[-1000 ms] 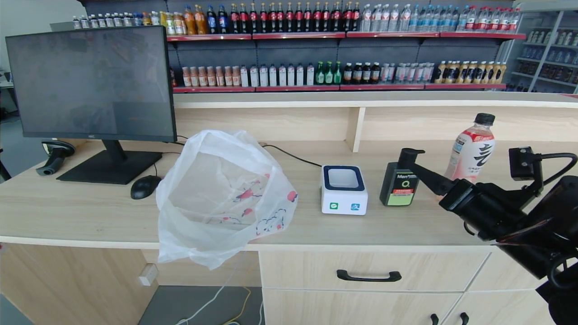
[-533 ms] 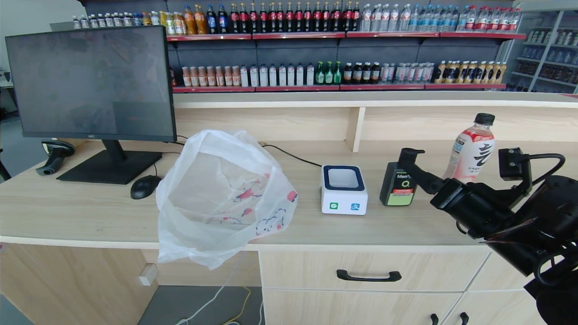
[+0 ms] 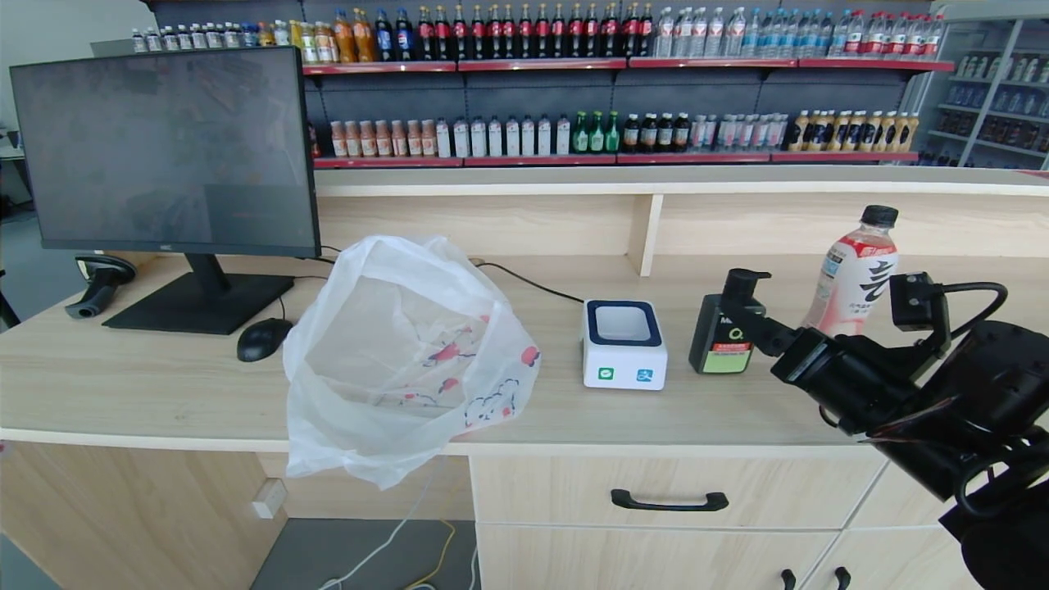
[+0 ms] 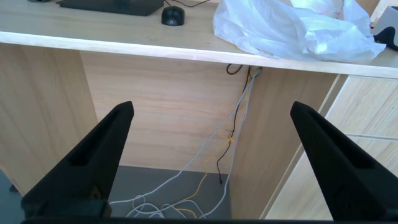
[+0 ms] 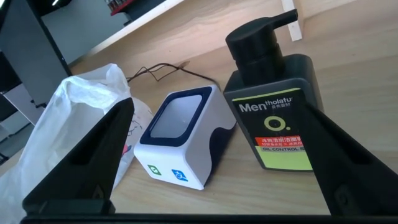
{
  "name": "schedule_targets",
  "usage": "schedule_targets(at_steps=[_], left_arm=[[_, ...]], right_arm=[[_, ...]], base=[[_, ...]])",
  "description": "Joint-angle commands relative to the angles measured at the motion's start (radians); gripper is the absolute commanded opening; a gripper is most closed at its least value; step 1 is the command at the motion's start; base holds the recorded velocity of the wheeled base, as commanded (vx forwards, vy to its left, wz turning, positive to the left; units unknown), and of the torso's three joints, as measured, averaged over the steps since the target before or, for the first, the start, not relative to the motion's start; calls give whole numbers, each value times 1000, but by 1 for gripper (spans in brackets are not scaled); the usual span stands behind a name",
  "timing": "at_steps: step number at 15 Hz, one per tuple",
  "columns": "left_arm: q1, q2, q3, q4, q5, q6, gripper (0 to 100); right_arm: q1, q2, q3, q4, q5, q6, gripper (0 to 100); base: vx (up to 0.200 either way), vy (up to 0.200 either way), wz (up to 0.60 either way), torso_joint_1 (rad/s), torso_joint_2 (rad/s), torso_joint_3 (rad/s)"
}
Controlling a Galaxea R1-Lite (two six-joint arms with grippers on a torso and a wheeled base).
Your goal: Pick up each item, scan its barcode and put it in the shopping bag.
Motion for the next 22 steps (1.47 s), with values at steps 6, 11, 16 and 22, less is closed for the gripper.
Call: schedule_targets(at_steps=[6,11,16,22], left_arm=[[0,0,0,0,0,-1,100],[0,0,0,0,0,-1,100],[0,0,0,0,0,-1,100],[0,0,0,0,0,-1,100]], right_arm=[[-3,27,-43,-1,2,0,100],[-7,46,-77,-1,2,-1,100],[-15,82,-98,-1,2,-3,100],[-35,112,-110,-1,3,-1,100]], base=[[0,0,0,0,0,0],[0,0,0,0,0,0],[0,0,0,0,0,0],[0,0,0,0,0,0]])
